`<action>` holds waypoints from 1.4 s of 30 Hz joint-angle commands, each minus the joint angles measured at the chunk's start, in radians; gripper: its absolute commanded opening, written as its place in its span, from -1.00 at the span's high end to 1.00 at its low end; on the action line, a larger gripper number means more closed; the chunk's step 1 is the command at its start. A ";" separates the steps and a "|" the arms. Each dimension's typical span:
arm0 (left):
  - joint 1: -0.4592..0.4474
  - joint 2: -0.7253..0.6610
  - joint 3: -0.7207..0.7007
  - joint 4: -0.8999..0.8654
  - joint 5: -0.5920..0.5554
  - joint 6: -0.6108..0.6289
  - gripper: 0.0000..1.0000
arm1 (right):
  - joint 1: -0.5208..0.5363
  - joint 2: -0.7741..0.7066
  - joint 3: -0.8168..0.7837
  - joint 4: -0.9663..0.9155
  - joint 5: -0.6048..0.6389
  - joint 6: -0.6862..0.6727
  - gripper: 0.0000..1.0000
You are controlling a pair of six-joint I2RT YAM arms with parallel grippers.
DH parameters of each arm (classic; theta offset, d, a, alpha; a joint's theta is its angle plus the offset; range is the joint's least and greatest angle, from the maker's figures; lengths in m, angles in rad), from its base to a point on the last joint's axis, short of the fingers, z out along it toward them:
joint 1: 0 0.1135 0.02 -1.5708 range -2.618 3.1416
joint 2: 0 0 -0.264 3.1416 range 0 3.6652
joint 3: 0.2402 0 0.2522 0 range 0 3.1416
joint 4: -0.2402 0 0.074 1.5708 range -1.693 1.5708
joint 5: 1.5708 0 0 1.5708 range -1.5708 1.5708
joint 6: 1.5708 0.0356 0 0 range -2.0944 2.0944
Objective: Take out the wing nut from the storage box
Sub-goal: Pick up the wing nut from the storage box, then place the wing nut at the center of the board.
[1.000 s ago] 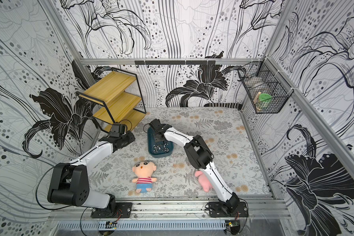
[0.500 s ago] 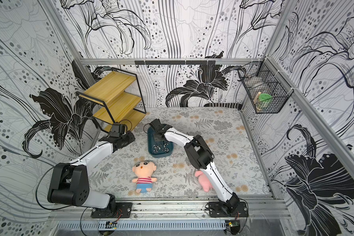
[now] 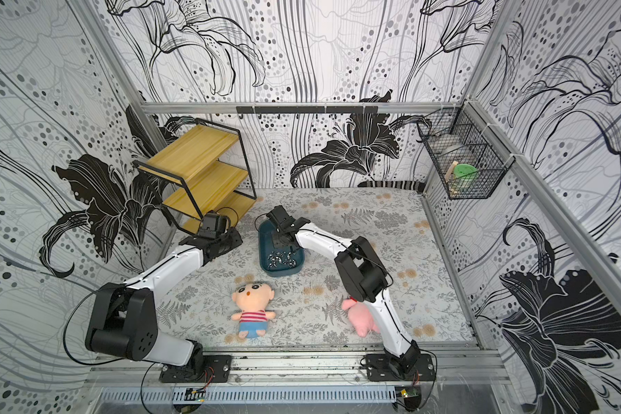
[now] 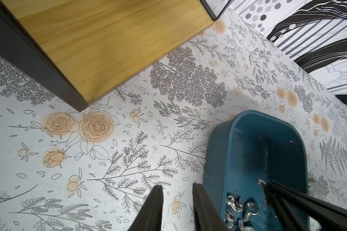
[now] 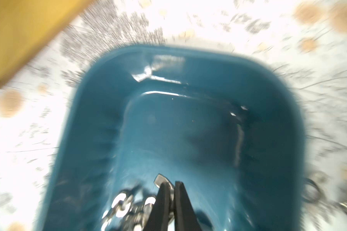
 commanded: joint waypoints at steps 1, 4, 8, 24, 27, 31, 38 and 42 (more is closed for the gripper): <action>-0.023 0.024 0.038 0.003 -0.032 0.015 0.36 | -0.043 -0.128 -0.067 0.041 -0.006 -0.013 0.99; -0.042 0.034 0.053 -0.002 -0.046 0.016 0.36 | -0.091 -0.206 -0.141 0.048 0.001 -0.027 0.99; -0.062 0.046 0.072 -0.009 -0.063 0.019 0.36 | -0.170 -0.302 -0.272 0.066 0.017 -0.038 1.00; -0.081 0.073 0.096 -0.018 -0.073 0.016 0.36 | -0.385 -0.314 -0.516 0.148 0.032 -0.090 1.00; -0.084 0.080 0.103 -0.021 -0.075 0.015 0.36 | -0.392 -0.279 -0.500 0.158 0.029 -0.103 1.00; -0.087 0.084 0.106 -0.022 -0.079 0.012 0.36 | -0.392 -0.217 -0.474 0.180 0.026 -0.105 1.00; -0.088 0.090 0.115 -0.031 -0.091 0.016 0.36 | -0.391 -0.157 -0.443 0.201 0.016 -0.098 1.00; -0.088 0.100 0.121 -0.030 -0.088 0.016 0.36 | -0.391 -0.134 -0.424 0.201 0.005 -0.098 1.00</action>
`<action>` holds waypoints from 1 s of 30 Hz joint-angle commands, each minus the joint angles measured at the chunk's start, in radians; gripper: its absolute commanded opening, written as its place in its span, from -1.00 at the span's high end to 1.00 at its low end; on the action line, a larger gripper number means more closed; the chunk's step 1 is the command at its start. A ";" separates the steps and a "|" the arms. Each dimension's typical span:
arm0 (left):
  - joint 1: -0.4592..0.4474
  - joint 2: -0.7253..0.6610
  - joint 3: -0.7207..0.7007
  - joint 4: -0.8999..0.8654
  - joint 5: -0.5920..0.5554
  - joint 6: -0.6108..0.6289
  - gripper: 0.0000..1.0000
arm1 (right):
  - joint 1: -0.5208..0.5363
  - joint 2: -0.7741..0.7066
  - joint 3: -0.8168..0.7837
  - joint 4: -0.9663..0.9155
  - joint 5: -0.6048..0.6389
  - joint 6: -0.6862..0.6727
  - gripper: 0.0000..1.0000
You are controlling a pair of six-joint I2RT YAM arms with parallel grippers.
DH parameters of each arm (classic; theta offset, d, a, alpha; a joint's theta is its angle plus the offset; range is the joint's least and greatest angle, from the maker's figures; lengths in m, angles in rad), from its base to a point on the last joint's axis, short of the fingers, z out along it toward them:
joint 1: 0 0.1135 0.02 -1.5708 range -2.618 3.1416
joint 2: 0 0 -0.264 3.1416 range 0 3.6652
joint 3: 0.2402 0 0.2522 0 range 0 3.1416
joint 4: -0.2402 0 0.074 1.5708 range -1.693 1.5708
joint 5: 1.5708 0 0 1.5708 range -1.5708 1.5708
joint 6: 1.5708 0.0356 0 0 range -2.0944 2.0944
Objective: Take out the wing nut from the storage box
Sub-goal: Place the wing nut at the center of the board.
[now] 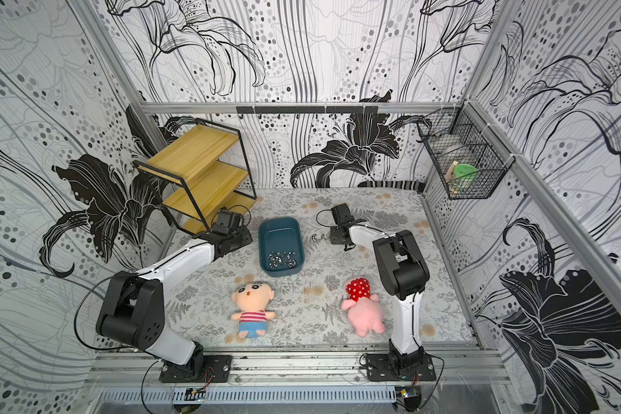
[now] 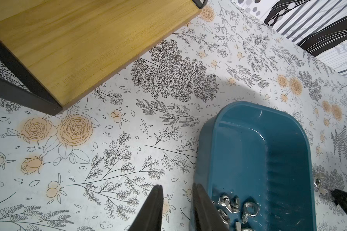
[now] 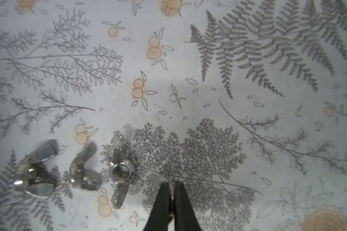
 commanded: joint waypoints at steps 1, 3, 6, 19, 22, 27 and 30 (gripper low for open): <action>-0.004 0.015 0.032 0.008 -0.019 0.010 0.36 | 0.001 0.035 0.035 0.009 -0.015 -0.011 1.00; -0.004 0.016 0.033 0.008 -0.019 0.012 0.36 | 0.002 0.043 0.037 0.007 -0.018 -0.008 1.00; -0.004 0.015 0.032 0.006 -0.024 0.012 0.36 | 0.002 0.043 0.029 0.011 -0.027 -0.006 0.99; -0.005 0.005 0.024 0.011 -0.021 0.010 0.36 | 0.003 0.006 0.040 -0.012 -0.018 -0.002 0.38; -0.004 0.000 0.021 0.010 -0.022 0.009 0.36 | 0.009 -0.035 0.056 -0.033 -0.010 -0.014 0.36; -0.005 -0.007 0.016 0.011 -0.025 0.009 0.36 | 0.091 -0.106 0.123 -0.119 0.035 -0.071 0.35; -0.005 -0.007 0.013 0.015 -0.024 0.005 0.36 | 0.160 -0.143 0.147 -0.146 0.033 -0.074 0.35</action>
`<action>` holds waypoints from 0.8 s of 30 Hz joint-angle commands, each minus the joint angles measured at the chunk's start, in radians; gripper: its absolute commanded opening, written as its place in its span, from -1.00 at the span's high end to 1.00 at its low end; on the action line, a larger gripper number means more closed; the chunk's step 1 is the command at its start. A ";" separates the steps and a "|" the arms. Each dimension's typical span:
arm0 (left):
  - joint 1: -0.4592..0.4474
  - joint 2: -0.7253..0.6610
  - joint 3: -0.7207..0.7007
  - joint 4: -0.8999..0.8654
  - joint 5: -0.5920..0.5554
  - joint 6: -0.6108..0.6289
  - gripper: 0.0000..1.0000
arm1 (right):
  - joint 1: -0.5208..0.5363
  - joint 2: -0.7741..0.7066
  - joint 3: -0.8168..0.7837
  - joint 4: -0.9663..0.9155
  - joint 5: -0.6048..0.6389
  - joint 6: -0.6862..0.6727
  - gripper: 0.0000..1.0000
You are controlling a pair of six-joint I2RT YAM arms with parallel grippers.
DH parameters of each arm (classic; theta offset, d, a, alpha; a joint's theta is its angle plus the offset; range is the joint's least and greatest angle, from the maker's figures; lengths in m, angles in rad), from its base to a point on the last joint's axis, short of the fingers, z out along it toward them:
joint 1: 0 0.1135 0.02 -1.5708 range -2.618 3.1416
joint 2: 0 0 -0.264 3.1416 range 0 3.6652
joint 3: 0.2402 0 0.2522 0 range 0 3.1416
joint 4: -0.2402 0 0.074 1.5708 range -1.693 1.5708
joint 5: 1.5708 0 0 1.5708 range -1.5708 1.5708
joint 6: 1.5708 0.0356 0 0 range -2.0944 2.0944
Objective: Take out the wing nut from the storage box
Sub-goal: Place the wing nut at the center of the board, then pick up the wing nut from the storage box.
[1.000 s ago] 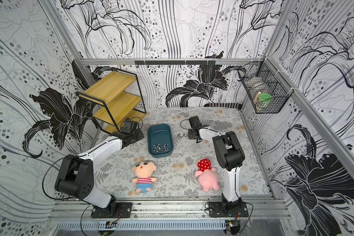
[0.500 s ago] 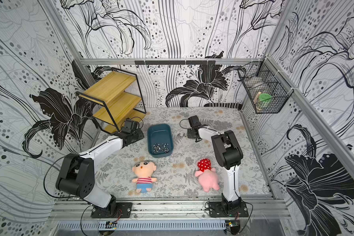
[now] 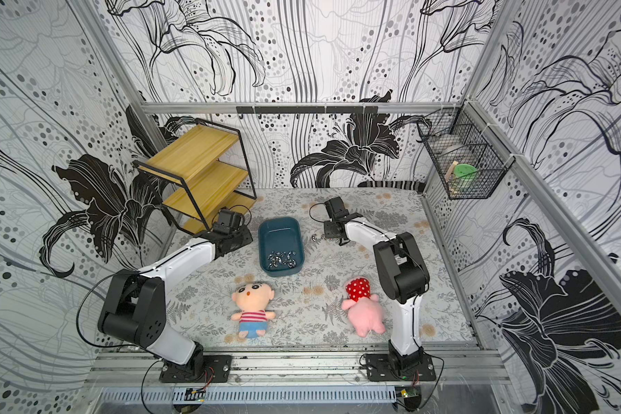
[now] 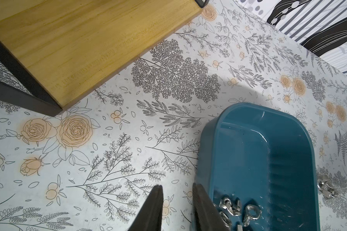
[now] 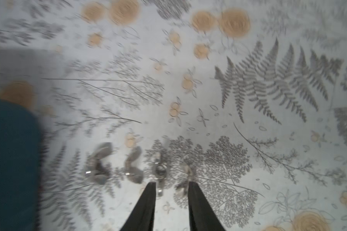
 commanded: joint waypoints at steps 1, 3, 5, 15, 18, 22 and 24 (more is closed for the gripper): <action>-0.003 -0.016 0.005 0.018 -0.017 0.003 0.36 | 0.090 -0.079 0.048 -0.067 0.012 -0.027 0.35; -0.003 -0.016 0.003 0.020 -0.015 0.002 0.36 | 0.146 -0.085 0.069 -0.086 0.009 -0.018 0.35; -0.003 -0.015 0.003 0.021 -0.018 0.002 0.36 | 0.199 -0.081 0.088 -0.100 0.012 -0.013 0.35; 0.012 -0.046 -0.032 0.033 -0.021 -0.007 0.36 | 0.344 0.017 0.184 -0.189 -0.034 0.034 0.34; 0.023 -0.065 -0.050 0.038 -0.023 -0.009 0.36 | 0.349 0.045 0.184 -0.201 -0.050 0.060 0.33; 0.039 -0.080 -0.066 0.040 -0.019 -0.009 0.36 | 0.351 0.066 0.169 -0.213 -0.057 0.102 0.30; 0.043 -0.083 -0.071 0.043 -0.014 -0.009 0.36 | 0.351 0.080 0.166 -0.218 -0.058 0.119 0.29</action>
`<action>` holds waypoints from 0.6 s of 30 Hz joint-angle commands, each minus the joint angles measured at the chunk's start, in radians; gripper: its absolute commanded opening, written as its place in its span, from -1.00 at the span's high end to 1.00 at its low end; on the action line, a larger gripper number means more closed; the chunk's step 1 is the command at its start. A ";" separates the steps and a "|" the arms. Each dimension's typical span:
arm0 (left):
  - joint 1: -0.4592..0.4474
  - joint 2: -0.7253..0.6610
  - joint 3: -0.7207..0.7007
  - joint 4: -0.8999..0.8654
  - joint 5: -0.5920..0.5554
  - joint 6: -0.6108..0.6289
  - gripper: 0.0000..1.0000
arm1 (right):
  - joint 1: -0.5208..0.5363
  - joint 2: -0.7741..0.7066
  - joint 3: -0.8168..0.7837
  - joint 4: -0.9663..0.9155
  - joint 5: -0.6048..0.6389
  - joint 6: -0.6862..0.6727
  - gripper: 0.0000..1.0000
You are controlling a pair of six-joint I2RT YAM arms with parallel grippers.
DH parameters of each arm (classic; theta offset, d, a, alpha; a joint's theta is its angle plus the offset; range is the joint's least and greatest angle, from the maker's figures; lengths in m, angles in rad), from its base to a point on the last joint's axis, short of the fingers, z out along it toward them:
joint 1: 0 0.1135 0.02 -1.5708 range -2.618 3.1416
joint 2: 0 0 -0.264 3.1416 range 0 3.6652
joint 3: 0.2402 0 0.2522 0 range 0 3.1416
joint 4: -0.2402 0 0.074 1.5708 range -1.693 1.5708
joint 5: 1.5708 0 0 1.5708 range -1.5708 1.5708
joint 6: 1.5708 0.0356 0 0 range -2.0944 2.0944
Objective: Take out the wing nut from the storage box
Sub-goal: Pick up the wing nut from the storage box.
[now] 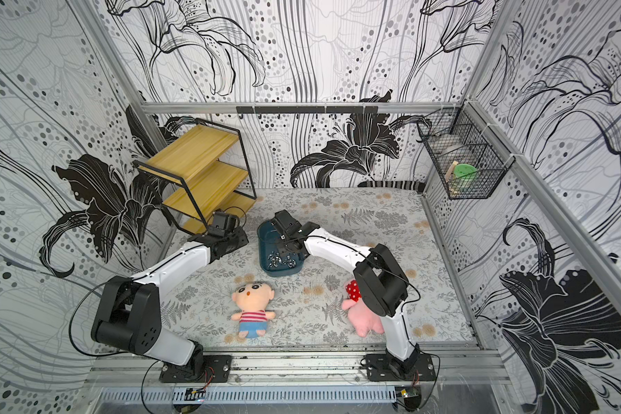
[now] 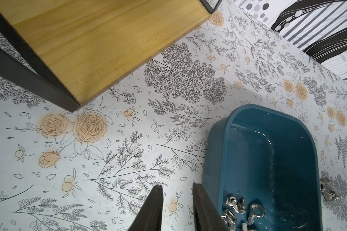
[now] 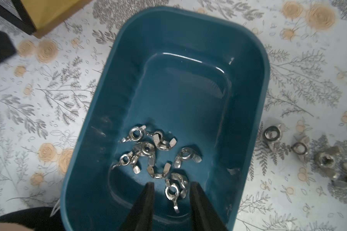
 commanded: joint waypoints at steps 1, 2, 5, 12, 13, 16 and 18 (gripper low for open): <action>0.009 -0.024 -0.018 0.036 -0.013 -0.005 0.36 | 0.002 0.026 0.006 -0.043 -0.012 0.058 0.29; 0.009 -0.024 -0.017 0.036 -0.010 -0.004 0.36 | 0.001 0.038 0.010 -0.048 -0.011 0.068 0.29; 0.009 -0.023 -0.017 0.038 -0.006 -0.002 0.36 | 0.002 0.069 0.019 -0.066 -0.018 0.098 0.25; 0.014 -0.024 -0.021 0.039 -0.005 0.007 0.36 | 0.005 0.123 0.094 -0.127 -0.011 0.129 0.22; 0.015 -0.024 -0.024 0.041 -0.005 0.008 0.36 | 0.005 0.128 0.100 -0.134 -0.010 0.132 0.22; 0.018 -0.024 -0.025 0.041 0.000 0.010 0.36 | 0.005 0.154 0.129 -0.161 -0.006 0.144 0.20; 0.021 -0.025 -0.025 0.041 0.002 0.012 0.36 | 0.005 0.174 0.157 -0.187 -0.006 0.155 0.19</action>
